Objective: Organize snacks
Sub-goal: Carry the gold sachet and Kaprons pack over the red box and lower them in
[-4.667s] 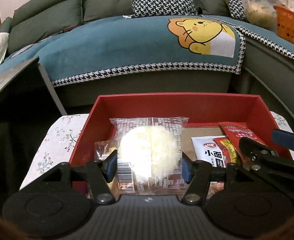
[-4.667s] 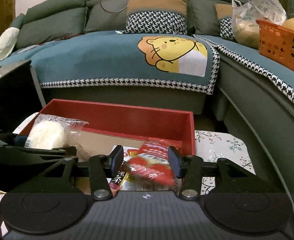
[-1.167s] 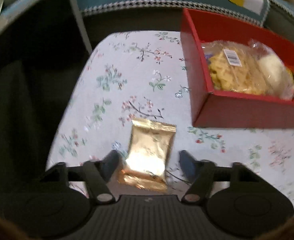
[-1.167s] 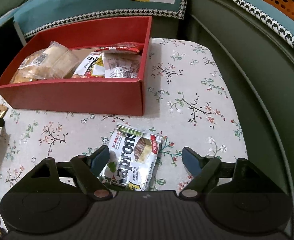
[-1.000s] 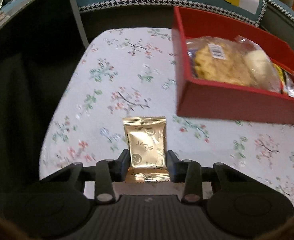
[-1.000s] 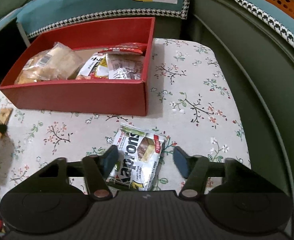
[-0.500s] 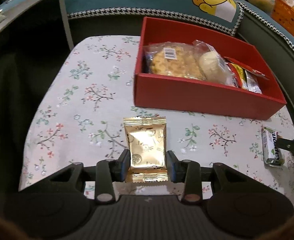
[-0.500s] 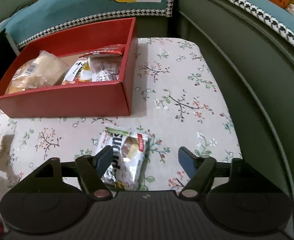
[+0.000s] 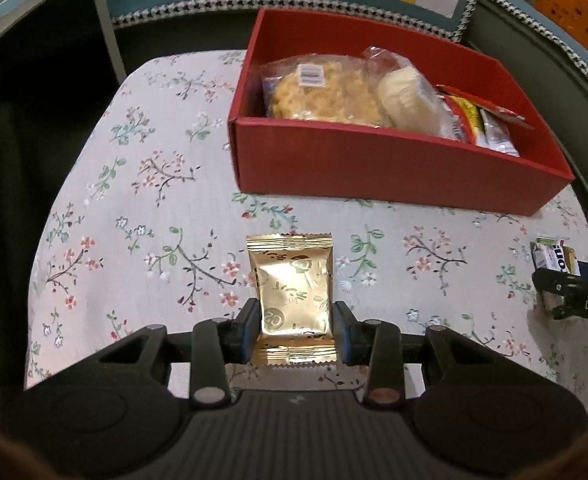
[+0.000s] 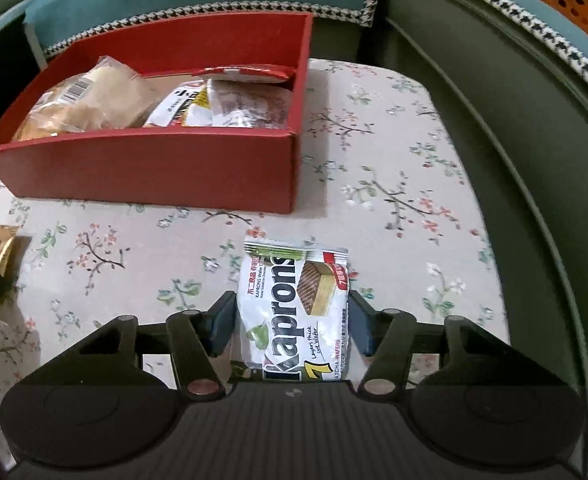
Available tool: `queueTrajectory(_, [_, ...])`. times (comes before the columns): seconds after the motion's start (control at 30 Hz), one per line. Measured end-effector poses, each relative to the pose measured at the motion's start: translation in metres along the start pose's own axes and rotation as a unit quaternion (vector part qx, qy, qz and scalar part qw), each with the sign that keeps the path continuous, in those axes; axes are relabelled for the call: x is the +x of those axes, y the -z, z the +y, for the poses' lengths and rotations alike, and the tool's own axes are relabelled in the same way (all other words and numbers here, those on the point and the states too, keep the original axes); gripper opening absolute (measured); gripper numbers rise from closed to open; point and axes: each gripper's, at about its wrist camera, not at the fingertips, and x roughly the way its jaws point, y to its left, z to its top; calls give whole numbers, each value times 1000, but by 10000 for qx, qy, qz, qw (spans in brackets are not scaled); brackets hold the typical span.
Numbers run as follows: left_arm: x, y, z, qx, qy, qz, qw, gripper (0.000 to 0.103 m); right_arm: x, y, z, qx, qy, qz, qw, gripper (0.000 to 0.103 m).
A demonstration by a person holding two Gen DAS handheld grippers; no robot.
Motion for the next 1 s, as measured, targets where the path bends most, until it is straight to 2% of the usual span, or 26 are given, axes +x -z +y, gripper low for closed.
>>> queueTrajectory(0.23, [-22, -5, -20, 187, 203, -327, 9991, 42, -37, -1, -1, -4, -173, -504, 9986, 64])
queueTrajectory(0.6, [-47, -29, -44, 274, 239, -901, 9953, 42, -77, -13, 23, -202, -407, -1282, 9907, 64])
queueTrajectory(1.0, [-46, -61, -57, 203, 192, -1194, 9924, 42, -81, -48, 34, -259, -458, -1811, 9821, 64])
